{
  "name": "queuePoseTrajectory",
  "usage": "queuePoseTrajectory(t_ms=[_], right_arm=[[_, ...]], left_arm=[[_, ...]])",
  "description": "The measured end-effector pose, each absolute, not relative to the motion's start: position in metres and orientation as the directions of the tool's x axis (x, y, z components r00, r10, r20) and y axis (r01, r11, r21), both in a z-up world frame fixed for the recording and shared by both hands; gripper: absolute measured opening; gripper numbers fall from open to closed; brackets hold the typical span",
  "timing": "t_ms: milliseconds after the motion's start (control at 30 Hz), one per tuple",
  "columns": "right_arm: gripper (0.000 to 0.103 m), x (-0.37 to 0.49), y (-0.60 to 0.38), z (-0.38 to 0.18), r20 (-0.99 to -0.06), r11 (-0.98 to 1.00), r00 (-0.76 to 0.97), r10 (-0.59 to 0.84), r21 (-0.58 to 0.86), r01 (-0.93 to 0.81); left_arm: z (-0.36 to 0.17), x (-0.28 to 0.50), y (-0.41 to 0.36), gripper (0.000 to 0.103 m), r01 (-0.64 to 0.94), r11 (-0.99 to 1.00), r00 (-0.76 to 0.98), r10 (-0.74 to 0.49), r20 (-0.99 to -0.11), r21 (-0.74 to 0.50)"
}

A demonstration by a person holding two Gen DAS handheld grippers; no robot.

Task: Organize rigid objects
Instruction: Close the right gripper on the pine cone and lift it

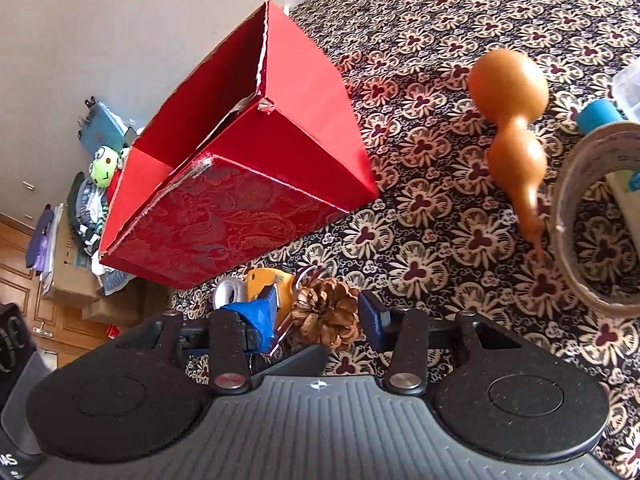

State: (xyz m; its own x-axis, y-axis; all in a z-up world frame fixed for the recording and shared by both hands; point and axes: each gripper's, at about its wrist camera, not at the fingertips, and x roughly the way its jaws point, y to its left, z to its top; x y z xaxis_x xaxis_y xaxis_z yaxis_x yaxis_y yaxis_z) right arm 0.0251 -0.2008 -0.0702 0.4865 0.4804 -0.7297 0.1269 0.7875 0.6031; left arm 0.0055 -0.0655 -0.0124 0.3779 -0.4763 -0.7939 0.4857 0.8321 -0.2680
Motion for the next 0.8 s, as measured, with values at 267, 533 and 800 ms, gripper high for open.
queuePoseTrajectory(t_ms=[267, 533, 800], right_arm=[[0.034, 0.027, -0.203, -0.076, -0.741, 0.797, 0.476, 0.474, 0.59, 0.125], [0.034, 0.035, -0.204, -0.093, -0.776, 0.817, 0.416, 0.474, 0.564, 0.12], [0.032, 0.039, -0.21, -0.099, -0.76, 0.792, 0.389, 0.52, 0.6, 0.113]], left_arm=[[-0.027, 0.009, -0.073, 0.077, 0.466, 0.84, 0.386, -0.475, -0.791, -0.277], [-0.037, 0.01, -0.079, 0.064, 0.467, 0.849, 0.378, -0.443, -0.813, -0.246], [-0.039, 0.011, -0.085, 0.046, 0.474, 0.859, 0.401, -0.405, -0.822, -0.192]])
